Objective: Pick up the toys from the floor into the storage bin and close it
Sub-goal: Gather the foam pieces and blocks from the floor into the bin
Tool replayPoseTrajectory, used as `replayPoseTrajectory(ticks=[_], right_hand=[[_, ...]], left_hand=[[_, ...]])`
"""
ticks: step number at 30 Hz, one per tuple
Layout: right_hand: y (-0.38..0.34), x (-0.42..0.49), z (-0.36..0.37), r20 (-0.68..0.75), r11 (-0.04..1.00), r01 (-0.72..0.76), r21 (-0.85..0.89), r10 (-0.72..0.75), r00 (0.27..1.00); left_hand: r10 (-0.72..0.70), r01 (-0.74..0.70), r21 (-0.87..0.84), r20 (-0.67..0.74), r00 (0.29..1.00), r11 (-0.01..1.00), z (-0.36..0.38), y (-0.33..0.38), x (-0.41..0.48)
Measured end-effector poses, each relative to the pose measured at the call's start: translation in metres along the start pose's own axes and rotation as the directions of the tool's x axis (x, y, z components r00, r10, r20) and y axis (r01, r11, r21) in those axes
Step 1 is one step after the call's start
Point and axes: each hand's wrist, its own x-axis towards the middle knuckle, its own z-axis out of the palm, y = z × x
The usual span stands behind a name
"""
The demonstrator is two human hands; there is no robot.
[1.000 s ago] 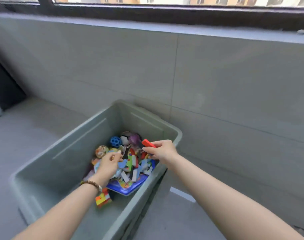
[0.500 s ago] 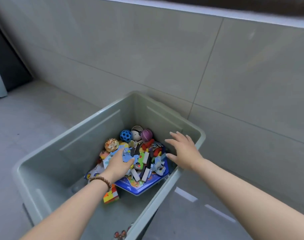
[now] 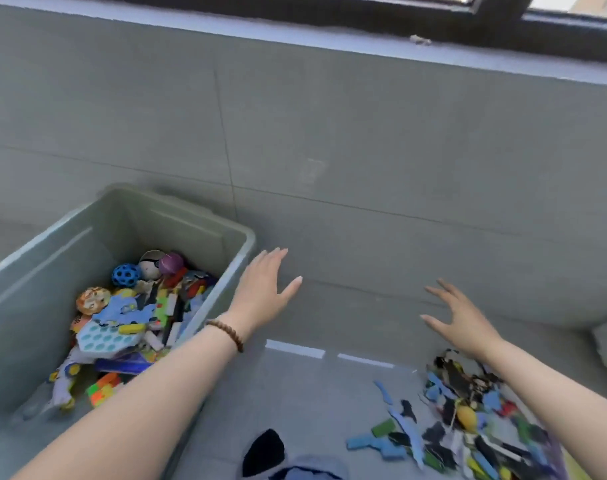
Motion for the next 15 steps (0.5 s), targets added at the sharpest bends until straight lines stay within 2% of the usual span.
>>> replayPoseTrajectory(ticks=[5, 10, 12, 15], right_hand=[[0.115, -0.037, 0.012, 0.074, 0.978, -0.205, 0.048, 0.201, 0.977], [0.189, -0.053, 0.056, 0.173, 0.939, -0.31, 0.146, 0.284, 0.943], [0.209, -0.052, 0.078, 0.186, 0.922, -0.324, 0.213, 0.288, 0.939], [0.231, -0.044, 0.11, 0.183, 0.853, -0.386, 0.35, 0.342, 0.922]], left_hand=[[0.014, -0.014, 0.0, 0.252, 0.968, 1.0, 0.093, 0.059, 0.001], [-0.092, 0.06, 0.078, 0.525, 0.846, 0.995, 0.189, 0.083, -0.01], [-0.128, 0.097, 0.085, 0.582, 0.803, 0.992, 0.224, 0.084, -0.01], [-0.153, 0.118, 0.098, 0.612, 0.776, 0.988, 0.272, 0.086, -0.007]])
